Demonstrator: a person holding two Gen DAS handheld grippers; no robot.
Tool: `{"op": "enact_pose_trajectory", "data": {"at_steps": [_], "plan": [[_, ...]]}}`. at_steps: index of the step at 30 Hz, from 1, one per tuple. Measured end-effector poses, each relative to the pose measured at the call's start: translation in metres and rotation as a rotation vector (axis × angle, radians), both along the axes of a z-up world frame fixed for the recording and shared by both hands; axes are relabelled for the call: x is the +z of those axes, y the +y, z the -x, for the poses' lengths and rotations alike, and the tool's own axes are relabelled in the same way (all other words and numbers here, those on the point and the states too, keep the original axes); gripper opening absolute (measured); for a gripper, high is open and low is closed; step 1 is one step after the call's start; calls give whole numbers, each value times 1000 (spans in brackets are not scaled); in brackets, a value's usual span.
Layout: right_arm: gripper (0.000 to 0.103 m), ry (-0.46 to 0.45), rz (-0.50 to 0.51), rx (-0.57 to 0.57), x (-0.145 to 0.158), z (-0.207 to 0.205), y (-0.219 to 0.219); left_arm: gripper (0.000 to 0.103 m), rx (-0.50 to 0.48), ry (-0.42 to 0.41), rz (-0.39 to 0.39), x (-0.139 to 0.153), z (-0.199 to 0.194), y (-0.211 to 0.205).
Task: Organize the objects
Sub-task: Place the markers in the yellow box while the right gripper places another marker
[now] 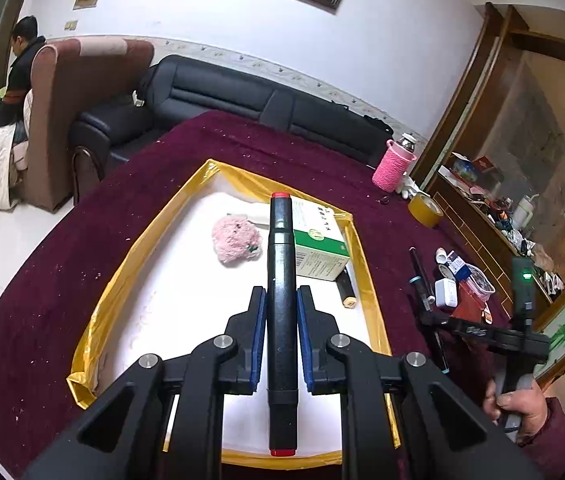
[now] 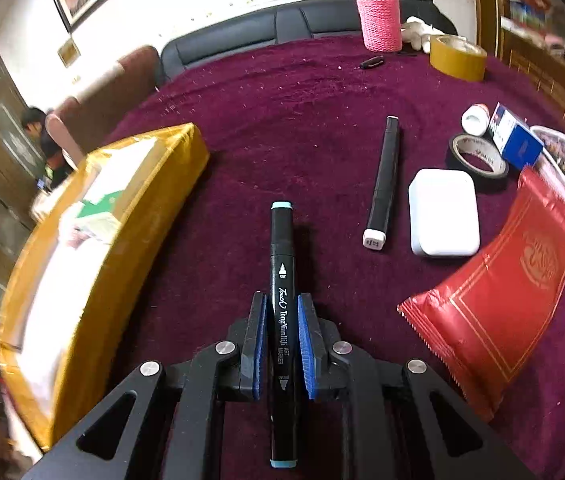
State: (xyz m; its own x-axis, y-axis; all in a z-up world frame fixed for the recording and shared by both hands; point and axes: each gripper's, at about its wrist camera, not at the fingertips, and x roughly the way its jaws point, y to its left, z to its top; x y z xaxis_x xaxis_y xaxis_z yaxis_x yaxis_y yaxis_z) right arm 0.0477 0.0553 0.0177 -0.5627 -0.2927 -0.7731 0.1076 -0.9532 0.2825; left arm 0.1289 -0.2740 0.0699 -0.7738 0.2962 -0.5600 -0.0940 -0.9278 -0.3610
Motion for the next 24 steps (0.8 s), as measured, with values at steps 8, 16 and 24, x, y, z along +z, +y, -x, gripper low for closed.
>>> {"op": "enact_pose_trajectory", "data": {"at_steps": [8,16,24], "plan": [[17,91,183,113,53,-2,-17,15,17,-56,97,7,28,-2],[17,46,264,288,69,27,-94,15,1,-166,234,8,91,-4],[17,-49,189,359,41,71,-186,15,-2,-296,229,-22,147,-15]]}}
